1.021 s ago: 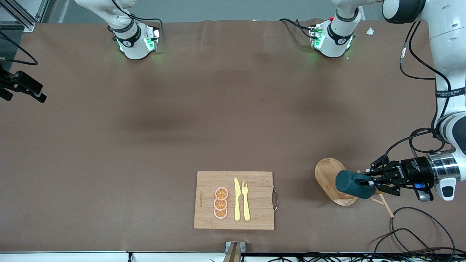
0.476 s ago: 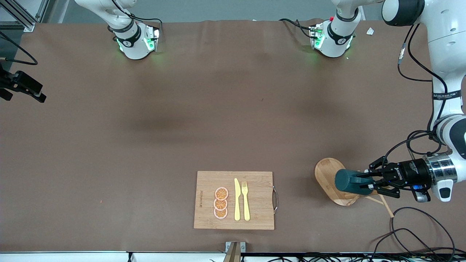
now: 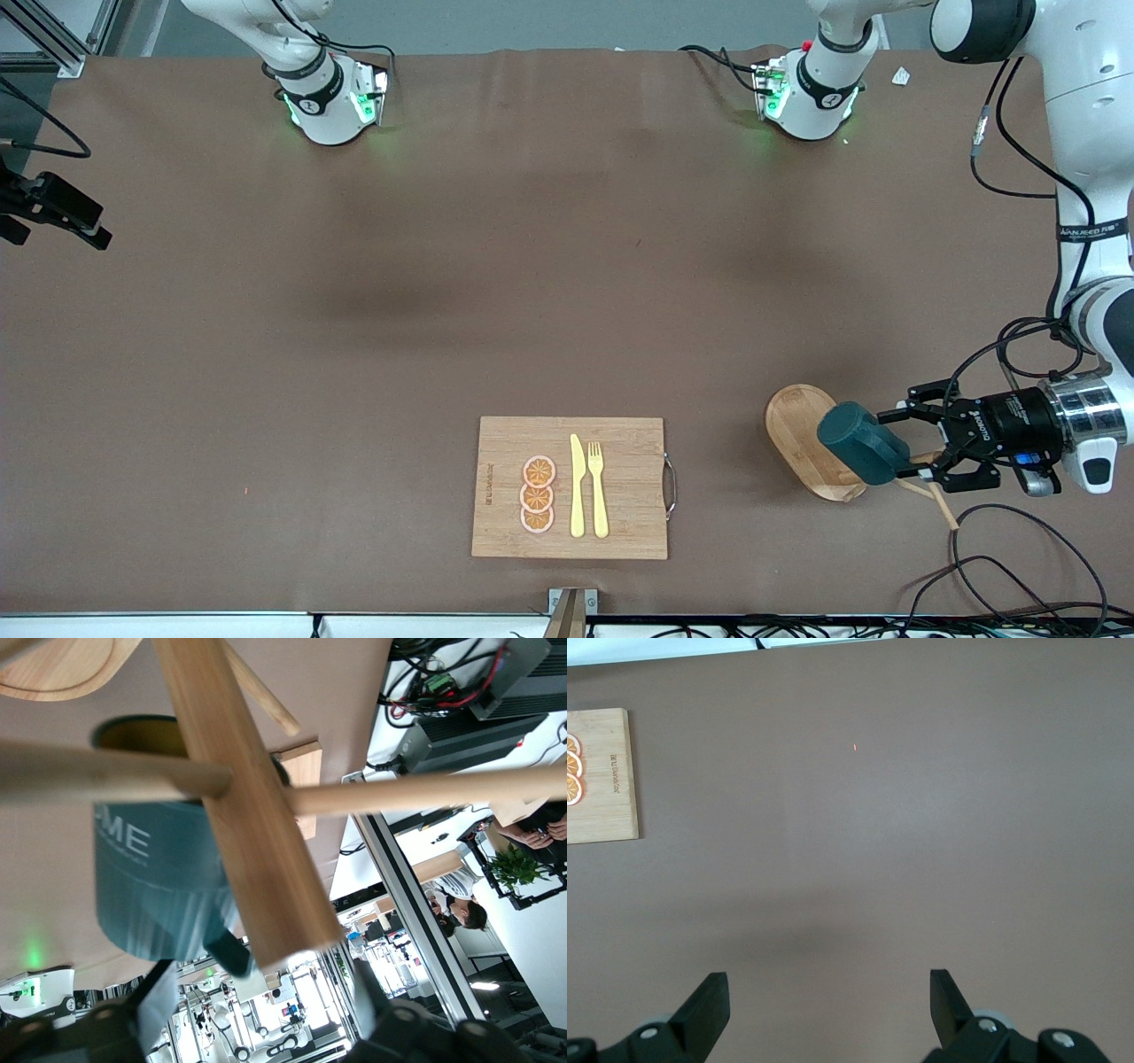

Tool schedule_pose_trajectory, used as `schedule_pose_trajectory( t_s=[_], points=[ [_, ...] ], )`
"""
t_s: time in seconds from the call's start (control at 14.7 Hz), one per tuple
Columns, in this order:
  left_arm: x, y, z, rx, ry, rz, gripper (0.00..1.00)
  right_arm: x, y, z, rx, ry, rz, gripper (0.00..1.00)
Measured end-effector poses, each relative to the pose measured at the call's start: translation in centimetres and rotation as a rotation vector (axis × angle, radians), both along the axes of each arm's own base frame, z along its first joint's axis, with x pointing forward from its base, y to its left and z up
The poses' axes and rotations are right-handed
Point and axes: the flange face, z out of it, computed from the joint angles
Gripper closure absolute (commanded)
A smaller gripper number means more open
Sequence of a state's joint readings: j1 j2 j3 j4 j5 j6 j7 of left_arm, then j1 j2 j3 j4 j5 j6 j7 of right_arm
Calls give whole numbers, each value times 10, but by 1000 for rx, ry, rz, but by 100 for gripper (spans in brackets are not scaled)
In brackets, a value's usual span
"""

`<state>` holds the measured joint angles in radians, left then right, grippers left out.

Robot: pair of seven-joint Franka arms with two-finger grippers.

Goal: Pass cup and hang on rack
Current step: 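Open the left gripper to release the mug handle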

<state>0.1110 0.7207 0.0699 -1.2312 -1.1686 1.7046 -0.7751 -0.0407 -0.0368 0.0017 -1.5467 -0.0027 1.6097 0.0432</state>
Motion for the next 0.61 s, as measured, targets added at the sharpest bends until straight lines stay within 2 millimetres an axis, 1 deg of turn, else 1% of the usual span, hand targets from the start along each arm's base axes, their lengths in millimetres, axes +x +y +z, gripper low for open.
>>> schedule_pose_trajectory(
  t_s=[0.14,0.2,0.34,0.48,0.61],
  points=[
    [-1,-1,13,15,-17,-7,0,0,0,0,0,0,0,0],
    [-3,-2,22,45,-29,-22,0,0,0,0,0,0,0,0],
    [-8,-7,48,110,-61,-54,0,0,0,0,0,0,-1,0],
    [-14,-17,76,178,-94,-92,0,0,-1,0,0,-1,-1,0],
    [-21,-33,96,272,-120,-146,0,0,-1,0,0,-1,-1,0]
  ],
)
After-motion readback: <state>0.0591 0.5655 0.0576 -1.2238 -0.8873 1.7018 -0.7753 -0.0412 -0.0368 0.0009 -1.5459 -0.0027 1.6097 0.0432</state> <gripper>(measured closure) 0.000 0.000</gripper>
